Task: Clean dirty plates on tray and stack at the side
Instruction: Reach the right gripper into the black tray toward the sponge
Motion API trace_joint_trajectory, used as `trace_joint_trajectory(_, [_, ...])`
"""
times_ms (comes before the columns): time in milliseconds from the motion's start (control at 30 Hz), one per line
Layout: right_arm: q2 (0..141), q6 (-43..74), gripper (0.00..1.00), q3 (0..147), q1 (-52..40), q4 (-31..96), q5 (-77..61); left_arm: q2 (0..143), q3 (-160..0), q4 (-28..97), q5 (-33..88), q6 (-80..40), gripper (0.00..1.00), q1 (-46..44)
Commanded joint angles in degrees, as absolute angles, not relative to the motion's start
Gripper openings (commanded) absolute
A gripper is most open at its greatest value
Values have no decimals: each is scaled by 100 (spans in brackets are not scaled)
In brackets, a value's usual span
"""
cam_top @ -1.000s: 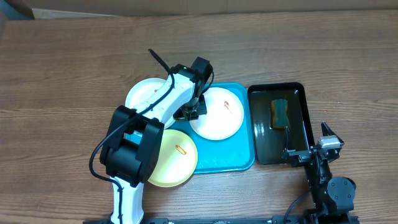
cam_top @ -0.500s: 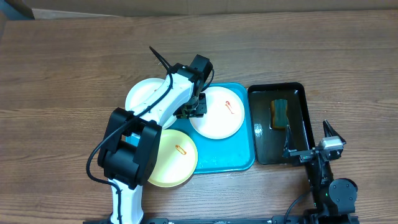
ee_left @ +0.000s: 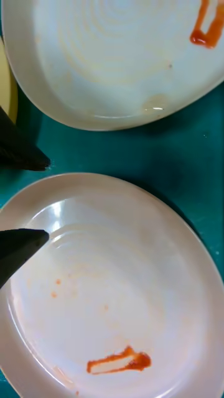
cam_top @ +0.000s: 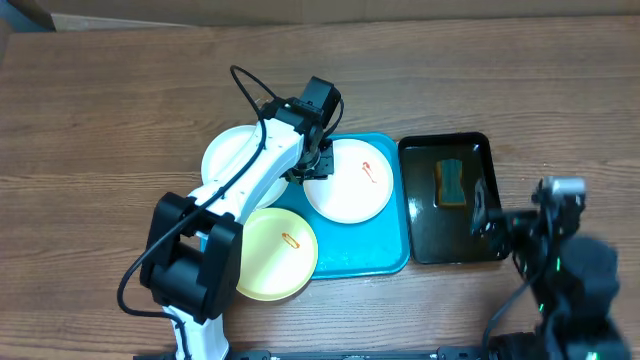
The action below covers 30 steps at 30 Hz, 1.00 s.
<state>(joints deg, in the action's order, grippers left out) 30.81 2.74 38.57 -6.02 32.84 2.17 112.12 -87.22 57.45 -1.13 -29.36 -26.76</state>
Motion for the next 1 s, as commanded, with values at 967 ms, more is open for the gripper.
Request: trace_joint_trajectory(967, [9529,1227,80,6160,-626,4536,145,10833,-8635,5953,-506,-3044,38,-3013])
